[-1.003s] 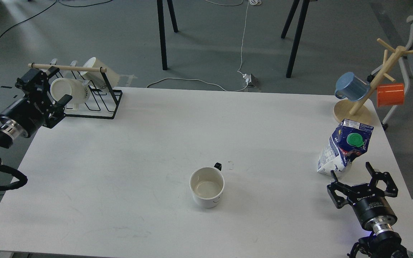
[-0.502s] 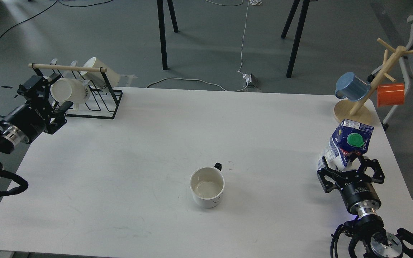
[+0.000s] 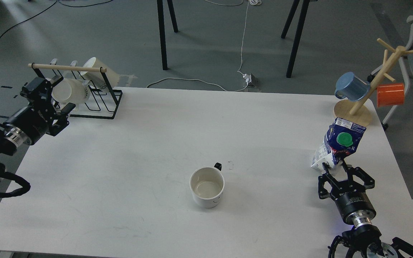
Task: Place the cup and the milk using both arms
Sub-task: 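Carry the milk carton toward the white mug with the right gripper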
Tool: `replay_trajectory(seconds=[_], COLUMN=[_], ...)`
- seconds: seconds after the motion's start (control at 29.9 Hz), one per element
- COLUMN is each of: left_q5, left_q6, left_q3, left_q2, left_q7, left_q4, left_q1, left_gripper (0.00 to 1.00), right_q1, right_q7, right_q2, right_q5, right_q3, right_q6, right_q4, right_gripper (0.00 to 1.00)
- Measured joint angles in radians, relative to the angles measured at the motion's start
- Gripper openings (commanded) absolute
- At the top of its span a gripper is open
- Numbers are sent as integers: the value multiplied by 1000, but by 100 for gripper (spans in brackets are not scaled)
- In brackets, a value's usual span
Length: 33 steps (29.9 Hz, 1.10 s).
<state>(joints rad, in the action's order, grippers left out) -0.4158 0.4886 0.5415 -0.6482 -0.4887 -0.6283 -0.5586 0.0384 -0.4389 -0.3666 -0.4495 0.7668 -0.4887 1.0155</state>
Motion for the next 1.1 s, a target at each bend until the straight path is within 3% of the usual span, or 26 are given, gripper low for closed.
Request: replay_trajectory(seconds=[0.47, 0.77, 1.1], left_q5=[-1, -2, -2], left_q6=[0, 0, 0], left_q3=[0, -1, -2], left_q2=[-2, -5, -4], left_q7=[0, 0, 0], left_q4=[7, 7, 7], left_q1=[0, 0, -2], left_gripper=[99, 99, 99], right_q1=[0, -21, -170], right_q7=[-1, -1, 0], right_q2=[1, 9, 21], right_q5=[0, 18, 147], right_q3=[1, -27, -37], right_q6=[0, 0, 0], right_q4=[17, 150, 306], right_gripper=[24, 24, 24])
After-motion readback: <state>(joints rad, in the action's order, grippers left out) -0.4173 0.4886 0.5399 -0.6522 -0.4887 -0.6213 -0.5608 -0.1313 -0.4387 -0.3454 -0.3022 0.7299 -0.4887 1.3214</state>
